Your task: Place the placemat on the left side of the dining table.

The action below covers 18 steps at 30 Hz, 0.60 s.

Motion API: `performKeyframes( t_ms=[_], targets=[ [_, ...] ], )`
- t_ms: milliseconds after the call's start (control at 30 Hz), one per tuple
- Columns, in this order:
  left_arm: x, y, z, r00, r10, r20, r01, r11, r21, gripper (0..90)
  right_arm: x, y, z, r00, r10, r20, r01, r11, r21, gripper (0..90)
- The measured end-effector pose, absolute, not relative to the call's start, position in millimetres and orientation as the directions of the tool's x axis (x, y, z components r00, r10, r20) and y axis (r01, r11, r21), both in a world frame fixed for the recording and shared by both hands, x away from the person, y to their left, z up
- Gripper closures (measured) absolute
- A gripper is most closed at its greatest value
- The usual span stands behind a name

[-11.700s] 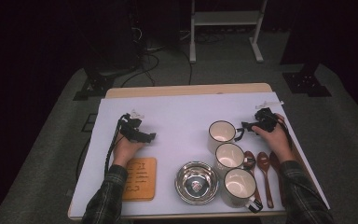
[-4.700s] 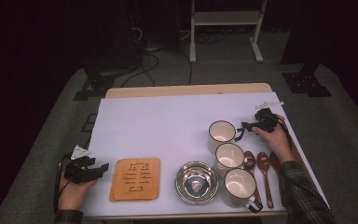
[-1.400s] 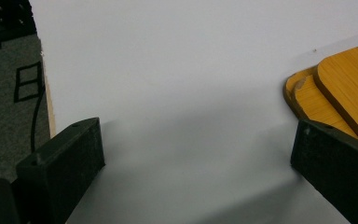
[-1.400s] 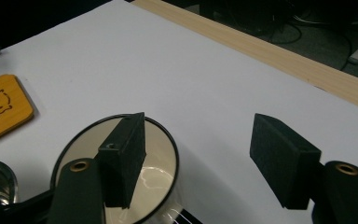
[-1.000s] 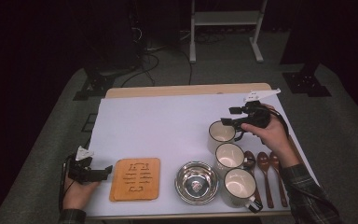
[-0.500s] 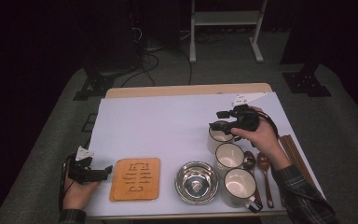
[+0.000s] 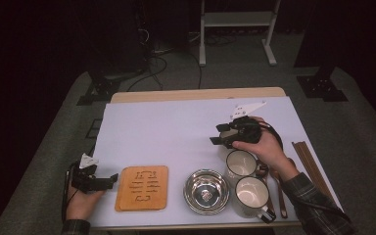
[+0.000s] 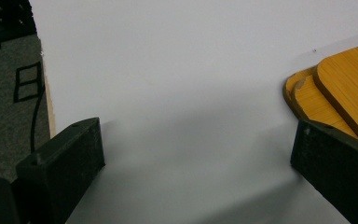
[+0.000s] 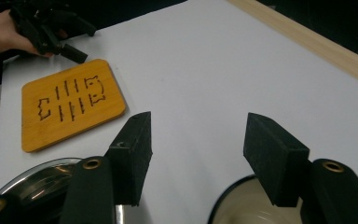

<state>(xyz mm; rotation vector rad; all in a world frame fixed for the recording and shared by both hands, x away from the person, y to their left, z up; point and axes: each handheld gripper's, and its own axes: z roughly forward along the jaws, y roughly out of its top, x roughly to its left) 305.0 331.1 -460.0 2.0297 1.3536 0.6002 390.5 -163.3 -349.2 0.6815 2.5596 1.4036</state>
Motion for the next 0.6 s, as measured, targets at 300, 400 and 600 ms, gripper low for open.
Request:
performKeyframes(
  t_ms=[300, 400, 600],
  targets=[
    [305.1, 331.0, -459.9, 0.371, 0.928, 0.027, 0.649, -0.281, 0.707, 1.1, 382.3, -142.2, -349.4, -0.907, 0.412, 0.083, 0.298, 0.489, 0.82, 44.5],
    [305.2, 331.0, -459.9, 0.371, 0.928, 0.027, 0.65, -0.28, 0.707, 1.1, 379.6, -136.5, -348.9, -0.913, 0.403, 0.066, 0.281, 0.504, 0.817, 47.2],
    [305.0, 330.9, -459.8, 0.371, 0.928, 0.028, 0.65, -0.281, 0.706, 1.1, 375.5, -124.1, -348.5, -0.924, 0.379, 0.056, 0.263, 0.521, 0.812, 51.9]
  ],
)
